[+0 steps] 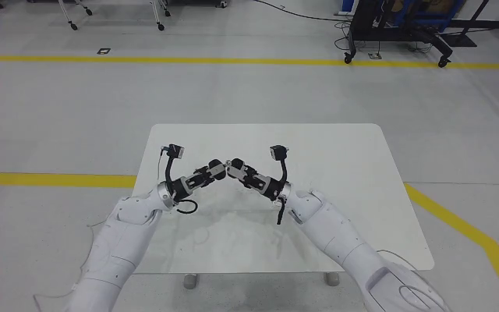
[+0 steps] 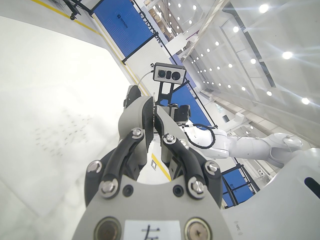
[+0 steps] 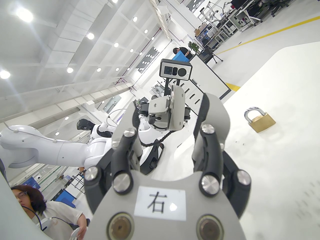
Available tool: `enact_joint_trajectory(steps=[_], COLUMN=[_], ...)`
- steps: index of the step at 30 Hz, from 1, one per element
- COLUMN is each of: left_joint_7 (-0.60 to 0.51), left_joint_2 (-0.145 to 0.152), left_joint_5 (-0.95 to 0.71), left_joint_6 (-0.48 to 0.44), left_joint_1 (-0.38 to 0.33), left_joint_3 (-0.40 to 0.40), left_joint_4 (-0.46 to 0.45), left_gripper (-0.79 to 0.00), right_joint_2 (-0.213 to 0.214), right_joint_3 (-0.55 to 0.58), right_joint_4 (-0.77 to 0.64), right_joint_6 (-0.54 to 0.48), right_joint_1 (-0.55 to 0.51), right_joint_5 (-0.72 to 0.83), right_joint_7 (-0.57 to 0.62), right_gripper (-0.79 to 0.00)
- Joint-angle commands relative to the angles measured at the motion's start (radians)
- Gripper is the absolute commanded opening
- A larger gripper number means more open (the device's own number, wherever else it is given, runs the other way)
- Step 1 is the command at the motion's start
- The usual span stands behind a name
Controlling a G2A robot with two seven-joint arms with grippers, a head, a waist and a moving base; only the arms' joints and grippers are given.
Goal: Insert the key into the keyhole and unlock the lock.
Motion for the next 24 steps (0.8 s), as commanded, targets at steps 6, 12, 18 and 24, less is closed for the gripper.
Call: enact_joint_trajectory(steps=[6,12,18,24], left_joint_7=[0.011,0.028,0.002,-0.193], left_joint_2=[-0.001,-0.001,0.005,0.016], left_joint_5=[-0.030,-0.020,0.007,-0.014], left_joint_6=[0.020,0.029,0.069,0.066], left_joint_1=[0.000,0.005,0.020,0.020], left_joint_3=[0.005,0.005,0.006,0.031], left_joint_4=[0.007,-0.003,-0.046,-0.067], left_gripper=[-0.785,-0.785,-0.785,-0.785], right_joint_2=[0.000,0.010,0.079,0.144], right_joint_3=[0.000,0.008,0.098,0.177], right_joint_4=[0.000,0.004,0.021,-0.112], right_joint_6=[0.000,0.048,0.172,0.352], right_joint_1=[0.000,0.010,0.062,0.037], right_joint_5=[0.000,-0.042,0.022,0.241], right_joint_7=[0.000,0.047,0.389,0.852], right_gripper=[0.000,0.000,0.000,0.000])
